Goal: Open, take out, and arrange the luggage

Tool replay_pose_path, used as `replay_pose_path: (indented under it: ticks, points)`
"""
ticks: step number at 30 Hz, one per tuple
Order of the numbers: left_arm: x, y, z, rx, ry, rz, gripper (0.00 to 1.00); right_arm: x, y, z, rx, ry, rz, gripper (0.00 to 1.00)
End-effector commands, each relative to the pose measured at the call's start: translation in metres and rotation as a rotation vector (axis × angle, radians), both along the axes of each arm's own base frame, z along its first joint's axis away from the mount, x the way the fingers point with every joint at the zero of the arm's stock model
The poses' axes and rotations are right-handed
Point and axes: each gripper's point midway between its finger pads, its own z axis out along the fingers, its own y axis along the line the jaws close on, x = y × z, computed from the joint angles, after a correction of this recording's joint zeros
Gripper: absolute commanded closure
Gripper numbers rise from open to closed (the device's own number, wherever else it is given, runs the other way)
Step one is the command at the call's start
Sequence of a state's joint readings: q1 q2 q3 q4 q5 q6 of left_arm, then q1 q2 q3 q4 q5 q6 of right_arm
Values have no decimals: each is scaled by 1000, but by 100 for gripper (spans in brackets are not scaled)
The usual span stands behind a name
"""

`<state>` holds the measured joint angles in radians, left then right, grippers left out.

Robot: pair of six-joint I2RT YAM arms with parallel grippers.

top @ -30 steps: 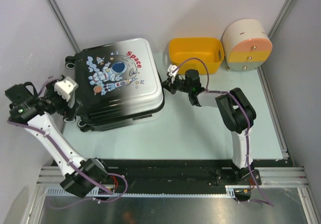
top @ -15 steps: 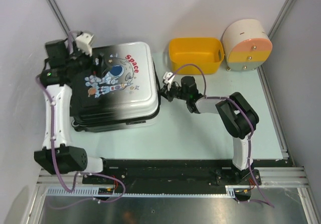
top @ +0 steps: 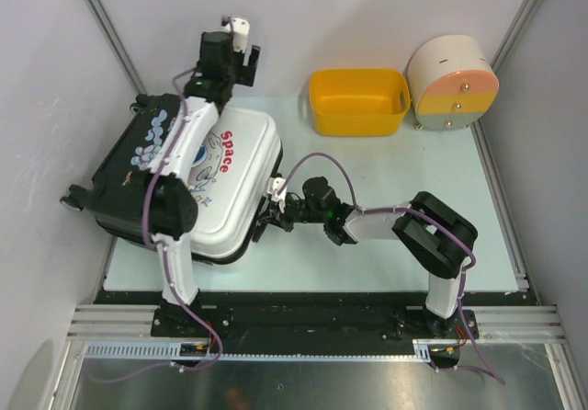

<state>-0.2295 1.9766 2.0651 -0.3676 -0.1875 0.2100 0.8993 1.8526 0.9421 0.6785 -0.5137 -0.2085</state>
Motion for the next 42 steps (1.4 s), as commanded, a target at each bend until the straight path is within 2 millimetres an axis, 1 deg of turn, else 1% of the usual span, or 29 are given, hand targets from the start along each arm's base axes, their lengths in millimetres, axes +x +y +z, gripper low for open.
replay_pose_path:
  ticks: [1, 4, 5, 6, 7, 8, 9, 10, 11, 13, 14, 15, 17, 18, 20, 22, 24, 25, 27, 28, 29, 31, 32, 34, 35, 37, 38, 40, 42]
  points:
    - [25, 6, 21, 62, -132, 244, 0, 24, -10, 28, 54, -60, -96, 100]
    - [33, -10, -10, 149, -83, 221, 0, 35, -16, 30, 56, -63, -128, 100]
    - [31, -18, -30, 189, -44, 191, 0, 39, -18, 31, 58, -64, -137, 100]
    - [28, -20, -33, 204, -40, 177, 0, 42, -20, 34, 62, -72, -143, 100]
    - [25, -23, -39, 228, -22, 151, 0, 52, -27, 35, 62, -83, -166, 100]
    - [19, -27, -63, 251, 26, 114, 3, 56, -30, 36, 62, -89, -176, 100]
    - [15, -28, -70, 262, 40, 100, 6, 63, -35, 38, 64, -97, -191, 100]
    - [7, -27, -61, 271, 30, 86, 8, 68, -40, 40, 66, -115, -195, 100]
    - [-1, -27, -82, 292, 69, 70, 13, 82, -50, 40, 60, -125, -223, 100]
    - [-14, -26, -77, 297, 66, 41, 18, 97, -61, 42, 56, -172, -244, 100]
    - [-23, -26, -93, 314, 98, 21, 22, 112, -74, 42, 52, -188, -278, 100]
    - [-28, -25, -96, 320, 104, 7, 23, 124, -76, 49, 64, -210, -295, 100]
    - [-43, -25, -105, 328, 125, -20, 25, 145, -84, 45, 54, -221, -330, 100]
    - [-47, -27, -109, 331, 133, -44, 25, 164, -88, 58, 75, -250, -360, 100]
    - [-59, -29, -115, 333, 150, -82, 25, 182, -89, 52, 70, -273, -373, 100]
    - [-66, -38, -113, 292, 146, -129, 19, 201, -89, 69, 108, -323, -394, 100]
    - [-75, -38, -87, 237, 99, -128, 13, 207, -87, 66, 107, -330, -389, 100]
    - [-78, -38, -77, 215, 80, -132, 5, 206, -85, 66, 109, -334, -375, 100]
    - [-82, -24, -29, 148, -3, -97, 0, 202, -83, 67, 107, -326, -358, 100]
    - [-83, -16, -14, 130, -25, -79, 0, 198, -82, 62, 91, -303, -348, 100]
    - [-81, 10, 7, 109, -49, -30, 0, 197, -81, 62, 87, -294, -344, 100]
    - [-81, 40, 23, 94, -61, 22, 0, 195, -81, 59, 83, -276, -341, 100]
    - [-81, 75, 29, 83, -50, 65, 0, 193, -81, 58, 83, -273, -338, 100]
    - [-82, 107, 25, 27, -11, 87, 0, 192, -81, 60, 86, -275, -330, 100]
    - [-89, 150, 18, 3, 37, 154, 0, 192, -81, 61, 87, -277, -327, 100]
    - [-94, 156, 5, -78, 92, 63, 0, 190, -80, 62, 90, -276, -317, 100]
    - [-101, 176, -7, -106, 131, 69, 0, 191, -81, 63, 92, -277, -315, 100]
    - [-107, 171, -15, -175, 153, -18, 0, 188, -80, 60, 87, -271, -304, 100]
    - [-109, 182, -30, -224, 187, -3, 0, 188, -80, 58, 80, -264, -302, 100]
